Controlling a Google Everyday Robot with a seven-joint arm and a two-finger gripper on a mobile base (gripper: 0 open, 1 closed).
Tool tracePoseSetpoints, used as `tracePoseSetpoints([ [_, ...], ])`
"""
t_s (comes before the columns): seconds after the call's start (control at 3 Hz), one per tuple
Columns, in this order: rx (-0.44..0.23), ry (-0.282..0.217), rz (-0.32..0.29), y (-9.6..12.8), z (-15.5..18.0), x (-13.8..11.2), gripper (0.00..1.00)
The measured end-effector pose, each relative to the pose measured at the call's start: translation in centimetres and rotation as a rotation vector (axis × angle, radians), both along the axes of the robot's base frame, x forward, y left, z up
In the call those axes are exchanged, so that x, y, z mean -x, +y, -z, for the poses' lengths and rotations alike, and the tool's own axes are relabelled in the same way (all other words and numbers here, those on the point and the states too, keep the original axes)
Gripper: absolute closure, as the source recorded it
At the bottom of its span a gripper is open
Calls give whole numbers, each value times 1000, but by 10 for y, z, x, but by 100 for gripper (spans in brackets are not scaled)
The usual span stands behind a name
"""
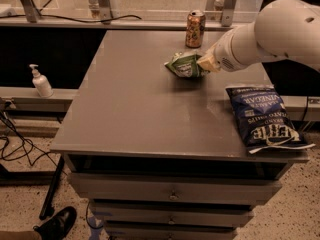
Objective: Move green jalapeno chip bag near orange can
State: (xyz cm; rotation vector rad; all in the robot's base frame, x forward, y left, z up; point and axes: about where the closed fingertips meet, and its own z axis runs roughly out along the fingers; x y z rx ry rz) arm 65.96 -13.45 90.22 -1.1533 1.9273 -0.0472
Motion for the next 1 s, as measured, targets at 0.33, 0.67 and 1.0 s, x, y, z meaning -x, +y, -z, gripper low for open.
tracePoseSetpoints([
  [0.33, 0, 0, 0, 0, 0, 0, 100],
  [0.67, 18, -4, -11, 2, 2, -1, 100],
  [1.0, 66, -34, 12, -18, -1, -20, 100],
])
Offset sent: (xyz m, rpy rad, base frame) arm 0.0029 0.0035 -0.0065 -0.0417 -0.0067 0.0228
